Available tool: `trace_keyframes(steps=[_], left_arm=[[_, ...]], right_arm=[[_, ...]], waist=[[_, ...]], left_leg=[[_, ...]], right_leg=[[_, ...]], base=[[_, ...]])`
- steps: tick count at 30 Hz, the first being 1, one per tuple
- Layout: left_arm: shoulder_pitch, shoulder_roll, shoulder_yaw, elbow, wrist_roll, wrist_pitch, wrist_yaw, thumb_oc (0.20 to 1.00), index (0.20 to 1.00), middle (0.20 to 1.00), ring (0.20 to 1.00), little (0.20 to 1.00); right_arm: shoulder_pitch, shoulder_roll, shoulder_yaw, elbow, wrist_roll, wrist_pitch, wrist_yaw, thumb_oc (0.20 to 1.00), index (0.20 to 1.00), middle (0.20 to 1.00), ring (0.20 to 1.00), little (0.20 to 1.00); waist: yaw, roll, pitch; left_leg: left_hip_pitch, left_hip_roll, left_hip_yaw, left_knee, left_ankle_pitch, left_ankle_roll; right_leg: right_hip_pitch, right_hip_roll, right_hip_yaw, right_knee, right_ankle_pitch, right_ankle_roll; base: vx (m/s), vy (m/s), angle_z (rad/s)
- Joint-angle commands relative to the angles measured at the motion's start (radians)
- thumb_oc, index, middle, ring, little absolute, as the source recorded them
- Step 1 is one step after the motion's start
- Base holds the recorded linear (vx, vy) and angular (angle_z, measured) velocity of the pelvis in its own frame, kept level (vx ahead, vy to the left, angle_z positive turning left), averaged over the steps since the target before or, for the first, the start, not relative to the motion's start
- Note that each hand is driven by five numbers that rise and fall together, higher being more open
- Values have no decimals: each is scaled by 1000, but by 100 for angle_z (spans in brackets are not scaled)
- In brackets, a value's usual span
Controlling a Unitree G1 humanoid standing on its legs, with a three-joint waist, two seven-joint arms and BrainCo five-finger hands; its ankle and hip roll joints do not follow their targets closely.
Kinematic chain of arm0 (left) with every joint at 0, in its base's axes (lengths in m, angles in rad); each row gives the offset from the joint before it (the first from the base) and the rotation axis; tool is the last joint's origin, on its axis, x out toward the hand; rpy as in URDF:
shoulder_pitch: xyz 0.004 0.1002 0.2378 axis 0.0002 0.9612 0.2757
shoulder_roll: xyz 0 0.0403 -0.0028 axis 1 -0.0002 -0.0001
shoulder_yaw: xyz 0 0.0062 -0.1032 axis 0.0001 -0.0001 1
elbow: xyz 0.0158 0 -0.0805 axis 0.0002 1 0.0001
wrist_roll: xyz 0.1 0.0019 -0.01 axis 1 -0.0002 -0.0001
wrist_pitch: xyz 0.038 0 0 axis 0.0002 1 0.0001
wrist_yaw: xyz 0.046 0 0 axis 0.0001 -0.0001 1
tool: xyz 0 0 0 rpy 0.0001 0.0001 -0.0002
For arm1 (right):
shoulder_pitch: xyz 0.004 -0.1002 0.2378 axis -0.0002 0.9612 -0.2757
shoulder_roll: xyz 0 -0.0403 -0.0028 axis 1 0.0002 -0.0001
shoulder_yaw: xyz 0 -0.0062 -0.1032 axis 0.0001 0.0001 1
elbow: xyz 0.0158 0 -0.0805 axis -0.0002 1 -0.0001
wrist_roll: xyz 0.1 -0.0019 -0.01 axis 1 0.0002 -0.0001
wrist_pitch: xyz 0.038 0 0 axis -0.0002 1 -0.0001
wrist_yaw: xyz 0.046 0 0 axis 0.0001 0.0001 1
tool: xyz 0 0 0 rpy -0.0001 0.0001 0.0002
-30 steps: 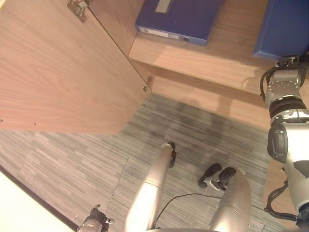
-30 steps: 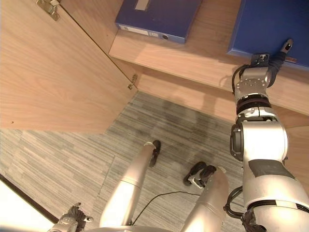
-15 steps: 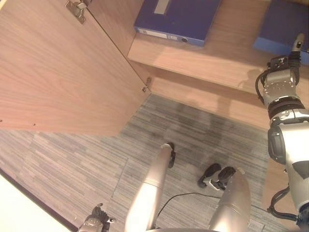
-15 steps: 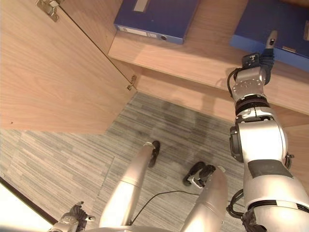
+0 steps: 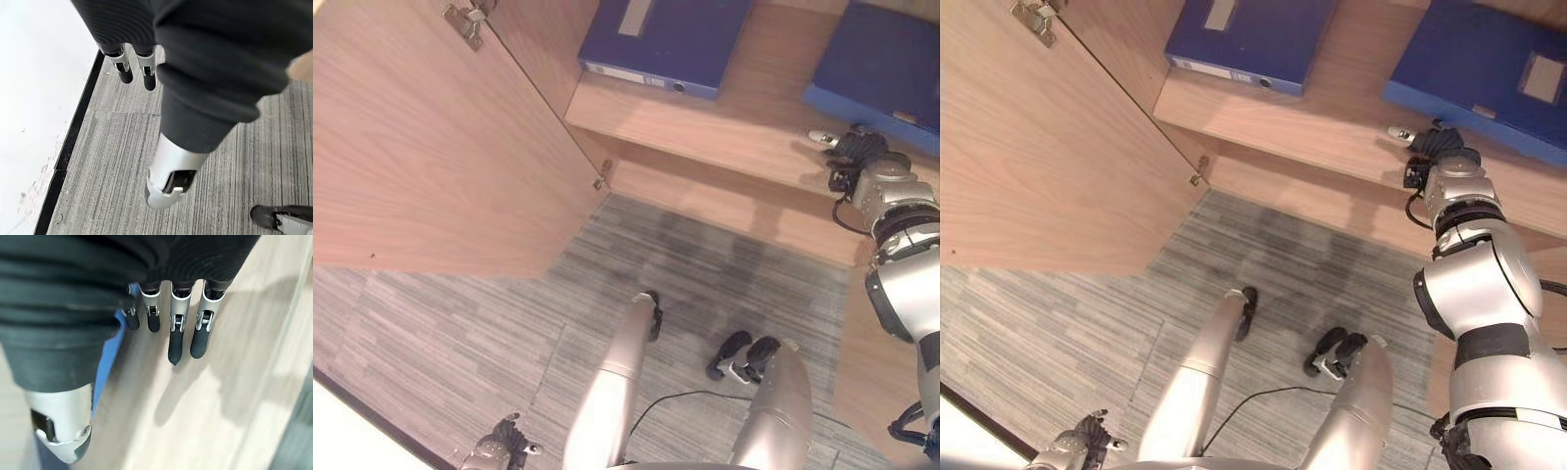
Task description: Put the empty folder in the office cabinet
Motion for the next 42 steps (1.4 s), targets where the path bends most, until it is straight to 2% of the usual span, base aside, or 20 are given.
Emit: trace_keyframes(steps=[1, 3, 7, 9, 11, 13, 15, 19, 26, 32, 34, 36, 38, 39, 40, 42], left_arm=[[16, 76, 9, 37, 43, -3, -6, 1000, 1000, 1000, 1000, 1000], [-21, 82, 9, 54, 71, -2, 3, 1000, 1000, 1000, 1000, 1000], [-60, 78, 14, 94, 115, 9, 7, 1000, 1000, 1000, 1000, 1000], [-102, 69, 10, 123, 140, 16, 2, 1000, 1000, 1000, 1000, 1000], [-113, 66, 9, 129, 144, 20, -2, 1000, 1000, 1000, 1000, 1000], [-143, 62, 8, 136, 147, 21, -6, 1000, 1000, 1000, 1000, 1000], [-161, 58, 3, 137, 160, 21, -12, 1000, 1000, 1000, 1000, 1000], [-170, 69, 9, 151, 172, 22, -21, 1000, 1000, 1000, 1000, 1000], [-176, 83, 28, 192, 199, 25, -19, 1000, 1000, 1000, 1000, 1000], [-159, 81, 55, 254, 245, 35, -13, 1000, 1000, 1000, 1000, 1000], [-151, 52, 76, 286, 246, 32, 6, 1000, 1000, 1000, 1000, 1000], [-142, 46, 97, 300, 256, 31, 15, 1000, 1000, 1000, 1000, 1000], [-123, 60, 118, 308, 263, 26, 12, 1000, 1000, 1000, 1000, 1000], [-122, 60, 118, 308, 263, 26, 12, 1000, 1000, 1000, 1000, 1000], [-116, 56, 121, 314, 273, 25, 10, 1000, 1000, 1000, 1000, 1000], [-99, 45, 130, 326, 275, 30, 9, 1000, 1000, 1000, 1000, 1000]], right_arm=[[-21, -93, 130, 25, -317, -5, 8, 1000, 1000, 1000, 1000, 1000], [8, -81, 219, 18, -500, 13, 29, 1000, 1000, 1000, 1000, 1000], [68, -64, 251, -6, -584, 28, 84, 1000, 1000, 1000, 1000, 1000], [156, -6, 244, 4, -641, 44, 152, 1000, 1000, 1000, 1000, 1000], [179, 13, 245, 13, -663, 51, 167, 1000, 1000, 1000, 1000, 1000], [230, 60, 235, 18, -715, 61, 187, 1000, 1000, 1000, 1000, 1000], [307, 107, 187, 12, -696, 67, 191, 1000, 1000, 1000, 1000, 1000], [312, 133, 151, 21, -679, 66, 196, 1000, 1000, 1000, 1000, 1000], [315, 131, 90, -13, -631, 41, 121, 1000, 1000, 1000, 1000, 1000], [347, 202, 64, -92, -582, 12, 72, 1000, 1000, 1000, 1000, 1000], [402, 275, -10, -144, -475, -32, -5, 1000, 1000, 1000, 1000, 1000], [428, 324, -14, -165, -460, -42, -1, 1000, 1000, 1000, 1000, 1000], [458, 352, -13, -195, -446, -48, 16, 1000, 1000, 1000, 1000, 1000], [458, 352, -13, -195, -446, -48, 16, 1000, 1000, 1000, 1000, 1000], [501, 378, -8, -196, -454, -48, 26, 1000, 1000, 1000, 1000, 1000], [548, 380, -20, -193, -464, -46, 34, 1000, 1000, 1000, 1000, 1000]], waist=[[33, -13, 16], [28, -26, 21], [18, -43, 23], [12, -55, 25], [10, -57, 28], [9, -64, 31], [4, -68, 22], [-5, -73, 6], [-29, -83, -8], [-70, -120, -38], [-94, -141, -57], [-101, -157, -63], [-92, -173, -49], [-92, -172, -48], [-78, -180, -46], [-74, -182, -68]], left_leg=[[94, 23, 68, -155, 15, 52], [111, 26, 66, -194, 35, 45], [149, 29, 62, -266, 67, 35], [203, 32, 62, -353, 102, 24], [223, 33, 59, -383, 115, 22], [286, 35, 60, -488, 158, 12], [373, 46, 55, -620, 212, -2], [459, 60, 60, -740, 255, -16], [549, 92, 73, -840, 303, -31], [677, 135, 107, -961, 349, -54], [750, 160, 130, -998, 357, -65], [789, 177, 145, -968, 332, -72], [787, 190, 140, -867, 309, -79], [787, 191, 139, -864, 307, -79], [766, 198, 116, -711, 332, -86], [772, 198, 101, -684, 361, -90]], right_leg=[[127, 41, 86, -187, 58, 6], [146, 45, 73, -229, 77, 15], [183, 51, 50, -291, 107, 31], [229, 61, 29, -364, 143, 50], [247, 64, 22, -390, 159, 57], [306, 80, -6, -480, 205, 83], [388, 102, -32, -604, 250, 103], [463, 126, -47, -717, 293, 120], [539, 162, -51, -826, 326, 130], [640, 218, -43, -943, 359, 139], [702, 254, -26, -1003, 373, 142], [756, 274, -10, -1030, 373, 139], [814, 288, -1, -1045, 360, 126], [815, 289, -1, -1045, 360, 126], [865, 302, -2, -1043, 339, 104], [912, 308, -10, -1051, 323, 98]], base=[[-54, -21, -8], [-45, -31, -8], [-25, -56, -3], [-24, -61, 1], [-17, -43, -6], [-19, -73, -6], [19, -90, -1], [32, -55, -6], [25, -42, -15], [59, -74, -19], [82, -101, -28], [87, -150, -45], [40, -156, -31], [25, -189, -17], [55, -133, -12], [128, -88, -2]])
